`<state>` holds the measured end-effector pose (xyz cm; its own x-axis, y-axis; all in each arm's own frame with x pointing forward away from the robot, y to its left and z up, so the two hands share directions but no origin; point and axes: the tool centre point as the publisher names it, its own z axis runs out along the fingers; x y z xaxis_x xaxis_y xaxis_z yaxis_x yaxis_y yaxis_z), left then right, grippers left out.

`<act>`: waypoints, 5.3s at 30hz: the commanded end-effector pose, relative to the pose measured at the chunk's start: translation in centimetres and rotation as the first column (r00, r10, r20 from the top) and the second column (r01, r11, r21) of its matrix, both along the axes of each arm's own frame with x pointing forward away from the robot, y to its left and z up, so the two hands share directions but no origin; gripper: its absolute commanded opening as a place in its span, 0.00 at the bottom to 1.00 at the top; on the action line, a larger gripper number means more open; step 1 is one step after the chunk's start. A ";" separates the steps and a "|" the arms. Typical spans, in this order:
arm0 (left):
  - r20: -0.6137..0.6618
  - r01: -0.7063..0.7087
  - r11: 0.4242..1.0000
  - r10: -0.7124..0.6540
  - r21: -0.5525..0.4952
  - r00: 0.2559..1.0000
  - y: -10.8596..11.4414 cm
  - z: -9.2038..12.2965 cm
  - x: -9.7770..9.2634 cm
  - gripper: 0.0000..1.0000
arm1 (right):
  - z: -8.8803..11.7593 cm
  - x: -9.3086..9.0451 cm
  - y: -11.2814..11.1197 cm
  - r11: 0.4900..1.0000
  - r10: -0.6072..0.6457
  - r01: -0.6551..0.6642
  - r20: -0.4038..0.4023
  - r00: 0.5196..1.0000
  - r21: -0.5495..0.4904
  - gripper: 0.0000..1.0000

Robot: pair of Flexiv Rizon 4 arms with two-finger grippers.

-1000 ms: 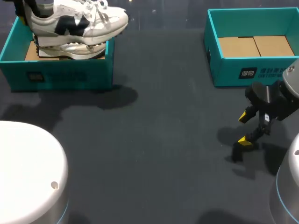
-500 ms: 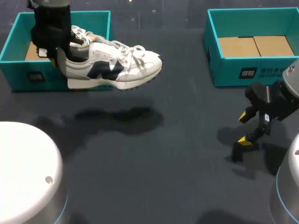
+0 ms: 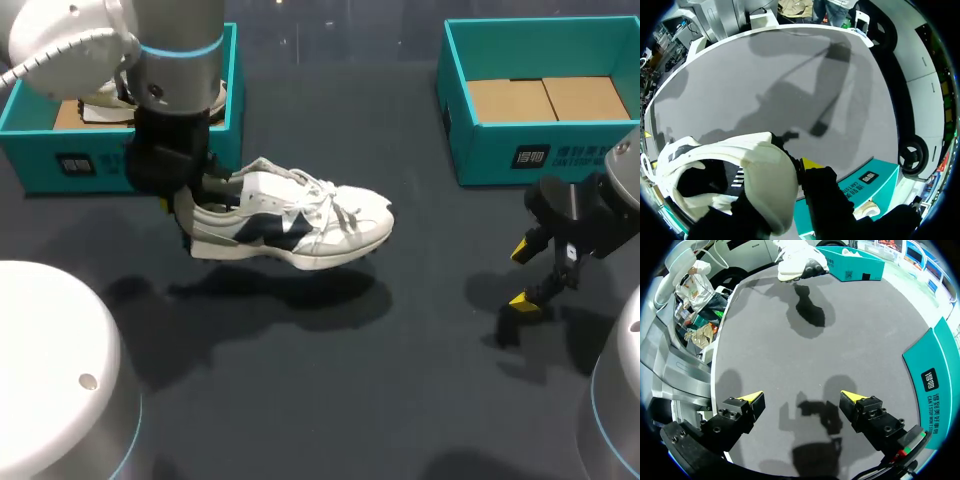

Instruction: Take the shoe out of the shoebox, open the shoe tongue, remove and reinsert the insole, then place the shoe into the shoebox

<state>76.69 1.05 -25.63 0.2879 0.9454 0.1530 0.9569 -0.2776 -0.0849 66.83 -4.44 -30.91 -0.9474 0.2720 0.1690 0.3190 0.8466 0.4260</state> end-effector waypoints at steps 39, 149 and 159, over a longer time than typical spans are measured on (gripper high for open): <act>-0.023 -0.041 0.995 0.044 0.093 0.999 -9.6 -11.7 -2.2 0.00 | 0.0 -0.1 0.0 1.000 -0.001 0.001 0.002 1.000 -0.002 1.00; -0.791 -0.969 -0.037 0.570 0.244 -0.221 0.9 -9.0 -4.5 1.00 | 0.0 -0.1 0.0 1.000 -0.001 0.001 0.002 1.000 -0.002 1.00; -0.812 -0.946 -0.103 0.490 0.309 -0.318 1.0 -11.3 -3.9 1.00 | 0.0 -0.1 0.0 1.000 -0.001 0.001 0.002 1.000 -0.002 1.00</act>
<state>72.95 1.98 -35.19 -0.9684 0.2047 0.1427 -0.0330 0.4618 -0.8864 66.83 -4.44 -30.91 -0.9473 0.2721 0.1690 0.3191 0.8466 0.4260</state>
